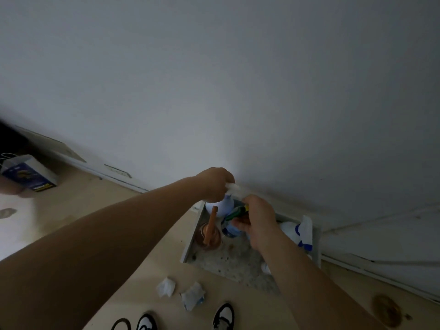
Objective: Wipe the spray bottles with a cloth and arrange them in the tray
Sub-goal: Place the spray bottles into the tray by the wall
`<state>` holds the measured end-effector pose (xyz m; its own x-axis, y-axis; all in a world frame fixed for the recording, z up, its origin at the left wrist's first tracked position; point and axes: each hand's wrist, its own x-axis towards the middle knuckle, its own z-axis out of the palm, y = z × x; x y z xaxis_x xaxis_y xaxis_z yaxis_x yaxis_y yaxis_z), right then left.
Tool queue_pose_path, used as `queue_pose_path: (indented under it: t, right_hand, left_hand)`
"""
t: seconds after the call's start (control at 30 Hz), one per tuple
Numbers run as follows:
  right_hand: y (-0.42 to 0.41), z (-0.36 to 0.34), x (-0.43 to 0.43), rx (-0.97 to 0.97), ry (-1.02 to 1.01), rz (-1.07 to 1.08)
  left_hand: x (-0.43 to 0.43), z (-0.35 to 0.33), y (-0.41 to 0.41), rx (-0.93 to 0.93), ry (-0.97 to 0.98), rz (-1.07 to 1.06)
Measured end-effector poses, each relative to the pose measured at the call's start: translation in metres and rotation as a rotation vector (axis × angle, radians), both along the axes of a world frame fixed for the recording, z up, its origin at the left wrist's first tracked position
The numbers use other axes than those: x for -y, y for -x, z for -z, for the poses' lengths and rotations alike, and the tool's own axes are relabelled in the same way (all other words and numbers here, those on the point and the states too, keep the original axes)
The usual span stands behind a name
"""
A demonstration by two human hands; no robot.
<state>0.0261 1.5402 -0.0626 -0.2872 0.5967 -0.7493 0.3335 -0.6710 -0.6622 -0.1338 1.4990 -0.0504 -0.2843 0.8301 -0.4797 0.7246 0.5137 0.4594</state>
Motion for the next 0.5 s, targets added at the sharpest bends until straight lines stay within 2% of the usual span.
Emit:
queue_pose_path:
  t: [0.07, 0.1, 0.17, 0.23, 0.33, 0.43, 0.5]
  right_hand:
    - [0.002, 0.005, -0.002, 0.071, -0.098, -0.082]
    - [0.006, 0.004, -0.002, 0.080, -0.074, -0.060]
    - [0.011, 0.007, 0.004, 0.151, -0.184, -0.049]
    - [0.011, 0.017, 0.008, 0.041, -0.186, 0.060]
    - [0.014, 0.015, 0.023, 0.059, -0.238, 0.140]
    - [0.004, 0.008, 0.032, 0.136, -0.454, -0.063]
    - [-0.006, 0.007, 0.034, 0.138, -0.546, -0.236]
  left_hand:
    - [0.012, -0.001, 0.010, 0.007, 0.020, 0.027]
    - [0.019, 0.002, 0.016, 0.007, 0.022, 0.028]
    - [0.031, 0.009, 0.020, 0.018, 0.029, 0.016]
    - [0.038, 0.016, 0.018, 0.016, 0.002, -0.018]
    - [0.045, 0.018, 0.011, -0.067, -0.125, -0.041]
    - [0.061, 0.007, 0.004, -0.311, -0.391, 0.057]
    - [0.080, 0.002, -0.002, -0.358, -0.503, 0.237]
